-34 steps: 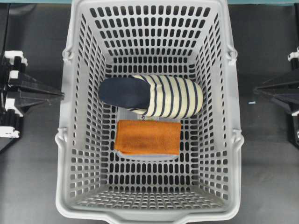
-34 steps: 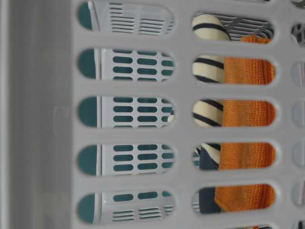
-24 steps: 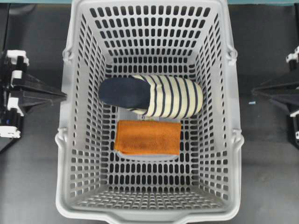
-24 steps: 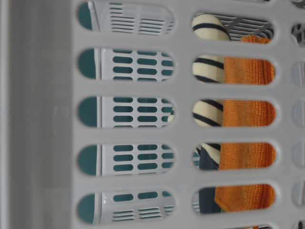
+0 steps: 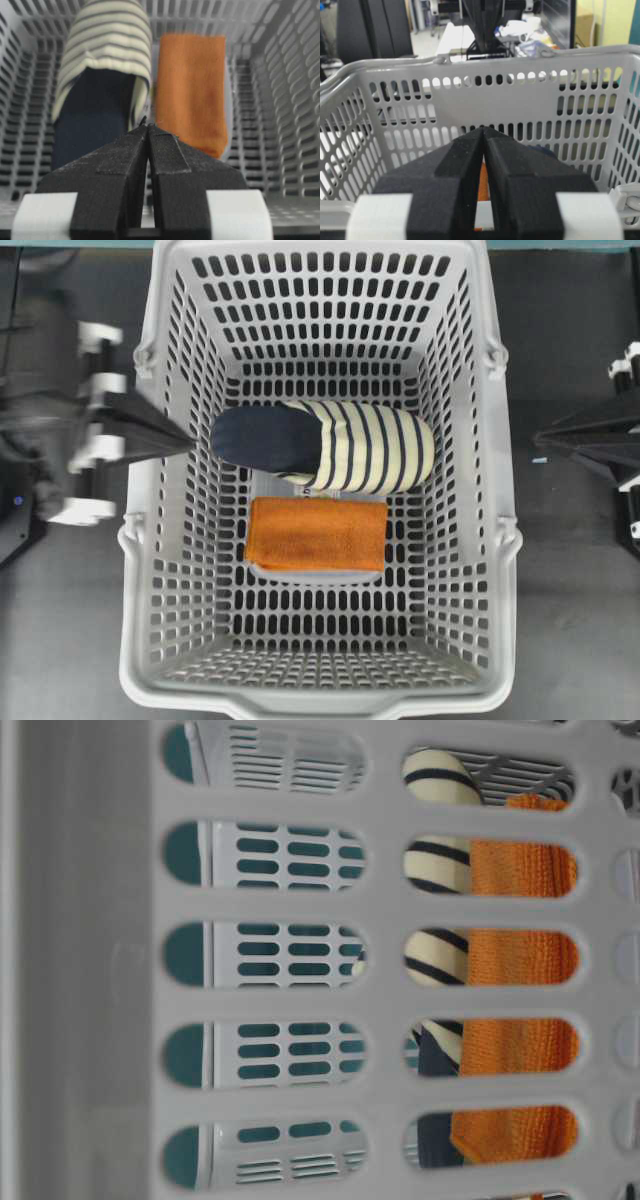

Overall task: Pick up the orange cloth from the shopping basket with the left arm.
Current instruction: 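Move the left gripper over the basket and lower it onto the orange cloth, then close the left gripper on the orange cloth's edge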

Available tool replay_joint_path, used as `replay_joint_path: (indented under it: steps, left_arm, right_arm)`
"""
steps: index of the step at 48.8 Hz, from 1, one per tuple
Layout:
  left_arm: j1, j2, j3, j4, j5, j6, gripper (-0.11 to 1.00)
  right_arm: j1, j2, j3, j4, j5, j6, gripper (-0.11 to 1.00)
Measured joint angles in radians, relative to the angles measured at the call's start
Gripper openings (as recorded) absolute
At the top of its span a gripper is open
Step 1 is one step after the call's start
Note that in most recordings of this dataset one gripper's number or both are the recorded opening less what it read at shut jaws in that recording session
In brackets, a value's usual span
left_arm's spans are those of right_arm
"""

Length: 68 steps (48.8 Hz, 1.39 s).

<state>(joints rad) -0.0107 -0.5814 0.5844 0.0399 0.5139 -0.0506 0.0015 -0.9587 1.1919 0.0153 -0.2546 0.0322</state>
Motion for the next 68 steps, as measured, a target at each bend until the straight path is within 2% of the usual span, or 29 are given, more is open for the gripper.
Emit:
replay_joint_path:
  steps: [15, 26, 30, 39, 42, 44, 53, 68]
  left_arm:
    - [-0.063, 0.321, -0.279, 0.000, 0.221, 0.005, 0.00]
    - [-0.077, 0.472, -0.399, 0.002, 0.249, -0.003, 0.03]
    - [-0.080, 0.517, -0.423, 0.002, 0.258, -0.011, 0.17]
    - [-0.083, 0.583, -0.459, 0.002, 0.273, -0.011, 0.70]
    - [-0.083, 0.597, -0.468, 0.002, 0.275, -0.011, 0.85]
    - [-0.083, 0.603, -0.476, 0.002, 0.276, -0.012, 0.89]
    - [-0.097, 0.641, -0.489, 0.002, 0.276, -0.015, 0.86]
    - [-0.109, 0.729, -0.476, 0.002, 0.276, -0.049, 0.87]
  right_arm:
    - [0.000, 0.000, 0.000, 0.000, 0.003, 0.002, -0.01]
    - [0.000, -0.002, 0.000, 0.000, 0.012, 0.002, -0.01]
    - [0.000, -0.002, 0.000, 0.002, 0.015, 0.002, -0.01]
    - [0.000, -0.003, -0.002, 0.002, 0.018, 0.002, -0.01]
    - [0.000, -0.003, 0.000, 0.000, 0.020, 0.002, -0.01]
    - [0.000, -0.003, 0.000, 0.002, 0.021, 0.002, -0.01]
    - [0.000, -0.005, 0.000, 0.002, 0.044, 0.002, -0.01]
    - [0.000, -0.011, 0.002, 0.002, 0.055, 0.002, -0.01]
